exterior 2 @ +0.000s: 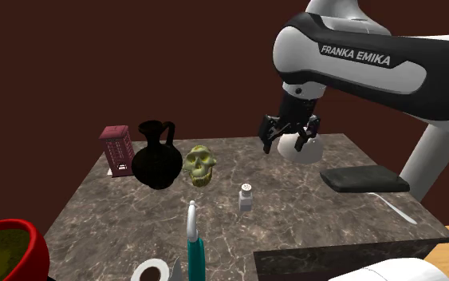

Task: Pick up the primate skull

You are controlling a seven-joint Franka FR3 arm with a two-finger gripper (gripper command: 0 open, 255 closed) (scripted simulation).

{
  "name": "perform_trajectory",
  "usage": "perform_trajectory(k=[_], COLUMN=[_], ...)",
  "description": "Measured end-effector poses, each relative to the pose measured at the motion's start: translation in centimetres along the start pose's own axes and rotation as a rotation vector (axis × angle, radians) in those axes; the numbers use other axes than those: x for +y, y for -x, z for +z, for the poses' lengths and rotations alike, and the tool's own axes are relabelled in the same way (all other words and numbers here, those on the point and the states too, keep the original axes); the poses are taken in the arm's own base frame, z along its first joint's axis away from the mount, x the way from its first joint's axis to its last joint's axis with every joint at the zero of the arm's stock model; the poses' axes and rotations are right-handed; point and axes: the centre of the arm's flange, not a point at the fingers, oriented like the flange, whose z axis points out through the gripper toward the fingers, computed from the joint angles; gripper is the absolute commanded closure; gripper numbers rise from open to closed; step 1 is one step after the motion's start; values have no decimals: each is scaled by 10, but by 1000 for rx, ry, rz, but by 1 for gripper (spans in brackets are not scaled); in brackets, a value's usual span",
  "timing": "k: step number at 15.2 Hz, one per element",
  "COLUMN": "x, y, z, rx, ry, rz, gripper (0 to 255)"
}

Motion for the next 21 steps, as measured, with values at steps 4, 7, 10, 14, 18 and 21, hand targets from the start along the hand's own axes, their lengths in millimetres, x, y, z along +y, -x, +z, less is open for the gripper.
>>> perform_trajectory(k=[4,7,10,14,18,21], x=[-19,-47,-71,-111,-146,-166], y=[-16,-35,-58,-85,-115,-138], z=[15,37,60,95,129,153], rx=[-7,-16,-24,-36,-48,-57], ry=[13,32,52,77,102,121], rz=[6,15,25,37,50,59], gripper=[0,0,0,0,0,0])
